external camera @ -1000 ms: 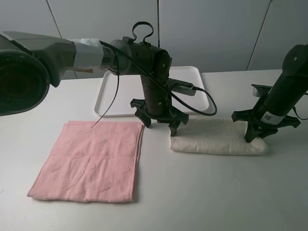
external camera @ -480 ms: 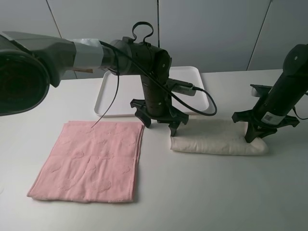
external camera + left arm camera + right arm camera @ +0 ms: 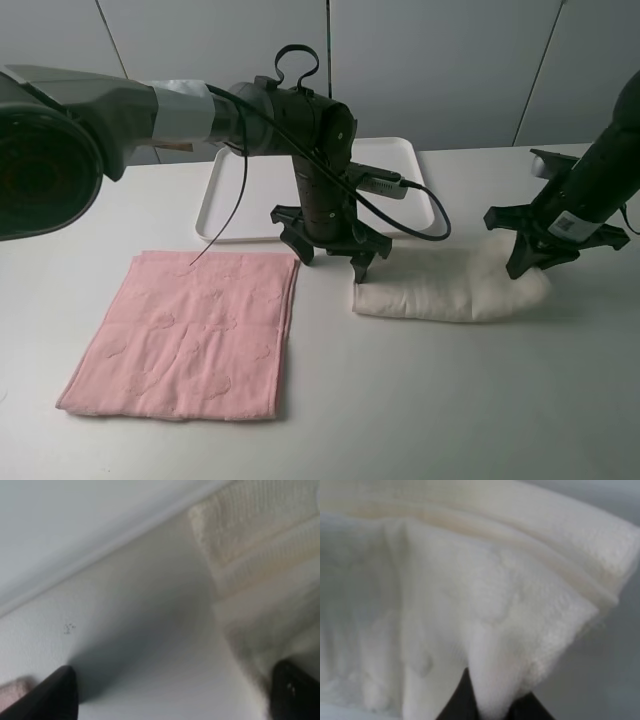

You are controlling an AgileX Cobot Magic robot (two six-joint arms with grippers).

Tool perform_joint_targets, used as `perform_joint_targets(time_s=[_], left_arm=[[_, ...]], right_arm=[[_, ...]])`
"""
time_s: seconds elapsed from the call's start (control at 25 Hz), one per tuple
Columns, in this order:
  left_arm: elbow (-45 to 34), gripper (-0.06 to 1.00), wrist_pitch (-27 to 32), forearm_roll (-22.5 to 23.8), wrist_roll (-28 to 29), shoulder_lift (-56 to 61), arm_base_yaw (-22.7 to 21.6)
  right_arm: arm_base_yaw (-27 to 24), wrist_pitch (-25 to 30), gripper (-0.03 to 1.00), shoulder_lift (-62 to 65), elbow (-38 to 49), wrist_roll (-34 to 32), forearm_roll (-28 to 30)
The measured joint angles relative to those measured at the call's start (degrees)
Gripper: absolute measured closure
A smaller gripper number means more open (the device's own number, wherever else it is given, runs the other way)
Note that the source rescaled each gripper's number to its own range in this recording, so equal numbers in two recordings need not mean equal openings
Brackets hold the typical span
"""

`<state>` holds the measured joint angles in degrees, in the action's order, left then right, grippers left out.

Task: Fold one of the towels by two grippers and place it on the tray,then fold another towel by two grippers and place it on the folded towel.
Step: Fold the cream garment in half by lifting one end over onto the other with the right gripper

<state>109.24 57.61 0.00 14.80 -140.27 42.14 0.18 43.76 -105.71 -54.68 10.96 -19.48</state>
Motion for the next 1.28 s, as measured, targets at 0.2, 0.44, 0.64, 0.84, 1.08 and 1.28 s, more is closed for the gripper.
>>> perform_joint_targets(time_s=[0.2, 0.44, 0.64, 0.84, 1.08, 1.28], left_arm=[[0.0, -0.04, 0.0, 0.0, 0.0, 0.0, 0.0], [0.0, -0.04, 0.0, 0.0, 0.0, 0.0, 0.0], [0.0, -0.04, 0.0, 0.0, 0.0, 0.0, 0.0], [0.0, -0.04, 0.0, 0.0, 0.0, 0.0, 0.0], [0.0, -0.04, 0.0, 0.0, -0.8, 0.0, 0.0], [0.0, -0.04, 0.0, 0.0, -0.8, 0.0, 0.0]], right_arm=[[-0.2, 2.5, 0.92, 0.0, 0.0, 5.7, -10.3], [-0.2, 4.0, 0.92, 0.0, 0.0, 12.9, -22.7], [1.8, 4.1, 0.92, 0.0, 0.0, 17.4, -28.8], [3.8, 4.2, 0.92, -0.7, 0.0, 20.9, -32.7], [3.9, 6.7, 0.92, -5.1, 0.0, 28.5, -42.1], [3.9, 6.8, 0.92, -6.8, 2.9, 36.9, -51.7]])
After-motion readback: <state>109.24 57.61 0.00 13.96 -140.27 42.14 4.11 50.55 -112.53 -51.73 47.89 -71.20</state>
